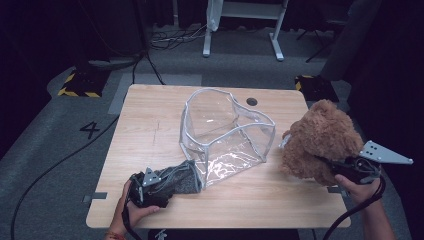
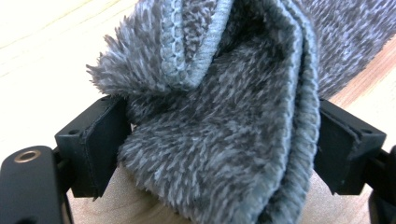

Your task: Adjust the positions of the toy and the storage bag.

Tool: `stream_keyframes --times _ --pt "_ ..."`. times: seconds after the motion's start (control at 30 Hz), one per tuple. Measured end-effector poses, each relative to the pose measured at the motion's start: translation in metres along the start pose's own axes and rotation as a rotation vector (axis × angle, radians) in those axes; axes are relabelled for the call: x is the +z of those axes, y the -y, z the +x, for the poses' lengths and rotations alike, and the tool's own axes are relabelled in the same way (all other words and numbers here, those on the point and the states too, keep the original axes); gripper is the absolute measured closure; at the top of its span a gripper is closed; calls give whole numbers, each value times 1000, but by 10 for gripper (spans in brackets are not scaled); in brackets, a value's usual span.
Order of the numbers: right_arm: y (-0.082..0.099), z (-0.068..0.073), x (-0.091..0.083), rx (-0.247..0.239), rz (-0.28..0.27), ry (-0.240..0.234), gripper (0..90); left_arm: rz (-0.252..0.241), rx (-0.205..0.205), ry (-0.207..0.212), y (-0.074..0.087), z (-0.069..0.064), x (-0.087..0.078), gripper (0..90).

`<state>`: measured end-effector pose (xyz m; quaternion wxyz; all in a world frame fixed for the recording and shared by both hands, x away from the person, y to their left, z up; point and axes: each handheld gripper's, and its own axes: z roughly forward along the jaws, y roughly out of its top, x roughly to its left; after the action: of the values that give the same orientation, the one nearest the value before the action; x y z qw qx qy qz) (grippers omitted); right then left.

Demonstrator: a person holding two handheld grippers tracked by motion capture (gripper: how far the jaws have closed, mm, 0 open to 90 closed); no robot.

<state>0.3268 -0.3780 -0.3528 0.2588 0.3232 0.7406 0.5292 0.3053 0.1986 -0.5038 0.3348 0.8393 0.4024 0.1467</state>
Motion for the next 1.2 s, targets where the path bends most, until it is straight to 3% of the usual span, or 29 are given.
stream_keyframes --times 0.3,0.53,1.2 --pt "-43 -7 -5 -57 -52 35 518 2 -3 2 0 0 0 141" --pt "-72 -8 2 -80 -82 36 519 2 -3 2 0 0 0 141" --pt "-140 9 39 -143 -151 -36 521 1 -7 3 0 -1 0 141"
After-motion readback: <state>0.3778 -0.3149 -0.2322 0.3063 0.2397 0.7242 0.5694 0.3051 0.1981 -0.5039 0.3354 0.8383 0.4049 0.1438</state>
